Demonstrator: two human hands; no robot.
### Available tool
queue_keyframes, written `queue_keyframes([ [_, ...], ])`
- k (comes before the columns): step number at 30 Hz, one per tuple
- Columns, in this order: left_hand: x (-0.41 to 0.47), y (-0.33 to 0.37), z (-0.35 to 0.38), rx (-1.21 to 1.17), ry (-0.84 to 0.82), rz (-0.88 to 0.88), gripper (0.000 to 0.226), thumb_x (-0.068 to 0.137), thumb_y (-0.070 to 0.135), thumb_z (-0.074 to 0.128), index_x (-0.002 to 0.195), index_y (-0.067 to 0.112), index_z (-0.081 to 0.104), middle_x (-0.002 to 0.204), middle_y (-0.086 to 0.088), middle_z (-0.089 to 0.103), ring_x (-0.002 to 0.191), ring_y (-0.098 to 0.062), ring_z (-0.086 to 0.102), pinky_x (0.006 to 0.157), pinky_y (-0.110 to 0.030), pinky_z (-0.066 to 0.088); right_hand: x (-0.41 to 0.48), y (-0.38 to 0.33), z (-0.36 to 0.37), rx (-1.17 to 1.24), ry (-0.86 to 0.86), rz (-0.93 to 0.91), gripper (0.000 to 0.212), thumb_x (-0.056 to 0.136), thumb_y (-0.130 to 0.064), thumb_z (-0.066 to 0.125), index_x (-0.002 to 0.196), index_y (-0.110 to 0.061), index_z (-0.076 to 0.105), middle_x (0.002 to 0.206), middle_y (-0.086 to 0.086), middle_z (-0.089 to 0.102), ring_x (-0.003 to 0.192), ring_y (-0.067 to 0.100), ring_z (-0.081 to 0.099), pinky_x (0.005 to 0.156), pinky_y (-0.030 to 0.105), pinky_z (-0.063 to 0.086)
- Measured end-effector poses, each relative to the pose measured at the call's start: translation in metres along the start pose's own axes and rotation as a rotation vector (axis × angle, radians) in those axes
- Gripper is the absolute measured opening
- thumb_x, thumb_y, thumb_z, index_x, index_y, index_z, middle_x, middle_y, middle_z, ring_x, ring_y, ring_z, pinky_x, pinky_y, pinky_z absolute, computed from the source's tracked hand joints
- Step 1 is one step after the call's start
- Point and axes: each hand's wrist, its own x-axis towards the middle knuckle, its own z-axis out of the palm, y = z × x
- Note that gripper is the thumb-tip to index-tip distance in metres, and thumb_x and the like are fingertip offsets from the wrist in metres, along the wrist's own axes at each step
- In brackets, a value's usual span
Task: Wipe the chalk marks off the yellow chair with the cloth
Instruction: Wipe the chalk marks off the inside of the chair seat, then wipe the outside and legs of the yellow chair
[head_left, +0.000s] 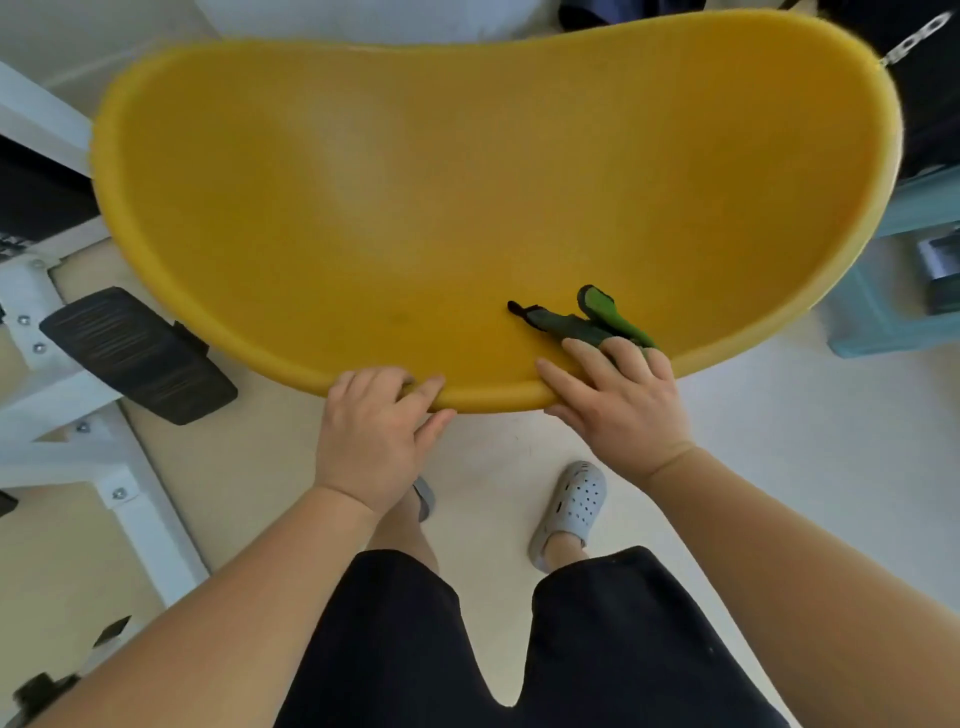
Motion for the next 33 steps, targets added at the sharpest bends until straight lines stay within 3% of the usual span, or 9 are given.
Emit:
queue_keyframes([
  [3, 0.008, 0.005, 0.008, -0.034, 0.009, 0.029, 0.044, 0.088, 0.056, 0.06, 0.105, 0.018, 0.075, 0.088, -0.006, 0.062, 0.084, -0.029, 0.059, 0.071, -0.04, 0.041, -0.011, 0.0, 0.011, -0.043, 0.03, 0.141, 0.044, 0.101, -0.062, 0.047, 0.118, -0.029, 0.069, 0.131, 0.003, 0.067, 0.111, 0.033, 0.059, 0.081, 0.043, 0.042],
  [7, 0.013, -0.001, 0.012, 0.034, 0.023, 0.097, 0.048, 0.088, 0.063, 0.058, 0.101, 0.019, 0.075, 0.092, -0.003, 0.068, 0.086, -0.028, 0.063, 0.067, -0.039, 0.04, -0.007, 0.008, 0.024, -0.014, 0.115, 0.075, 0.049, 0.102, -0.064, 0.037, 0.101, -0.027, 0.069, 0.111, 0.0, 0.069, 0.105, 0.028, 0.052, 0.081, 0.043, 0.037],
  [11, 0.017, -0.002, 0.011, 0.079, 0.089, 0.158, 0.05, 0.09, 0.064, 0.054, 0.092, 0.017, 0.073, 0.081, 0.0, 0.066, 0.071, -0.026, 0.06, 0.061, -0.039, 0.036, 0.001, 0.026, 0.03, 0.031, 0.156, -0.064, 0.051, 0.102, -0.062, 0.034, 0.101, -0.026, 0.07, 0.102, 0.001, 0.068, 0.092, 0.028, 0.058, 0.074, 0.042, 0.04],
  [19, 0.064, 0.011, 0.016, 0.099, 0.111, 0.105, 0.051, 0.09, 0.065, 0.053, 0.08, 0.017, 0.067, 0.069, -0.001, 0.055, 0.065, -0.026, 0.053, 0.057, -0.038, 0.032, 0.049, 0.084, 0.041, 0.04, 0.14, -0.186, 0.054, 0.103, -0.063, 0.033, 0.103, -0.024, 0.071, 0.098, 0.005, 0.066, 0.085, 0.03, 0.06, 0.074, 0.042, 0.04],
  [27, 0.147, 0.001, 0.012, 0.065, 0.12, -0.03, 0.057, 0.088, 0.068, 0.049, 0.073, 0.015, 0.062, 0.067, -0.003, 0.052, 0.067, -0.026, 0.052, 0.055, -0.04, 0.038, 0.149, 0.147, 0.055, 0.021, 0.13, -0.285, 0.052, 0.106, -0.062, 0.031, 0.112, -0.026, 0.068, 0.104, 0.008, 0.063, 0.093, 0.033, 0.058, 0.079, 0.043, 0.037],
  [33, 0.163, -0.013, 0.009, 0.051, 0.069, -0.079, 0.059, 0.087, 0.072, 0.042, 0.073, 0.017, 0.059, 0.069, 0.001, 0.048, 0.069, -0.025, 0.048, 0.057, -0.04, 0.038, 0.175, 0.147, 0.054, 0.064, 0.002, -0.281, 0.052, 0.105, -0.064, 0.029, 0.111, -0.028, 0.066, 0.101, 0.004, 0.062, 0.094, 0.032, 0.056, 0.083, 0.044, 0.036],
])
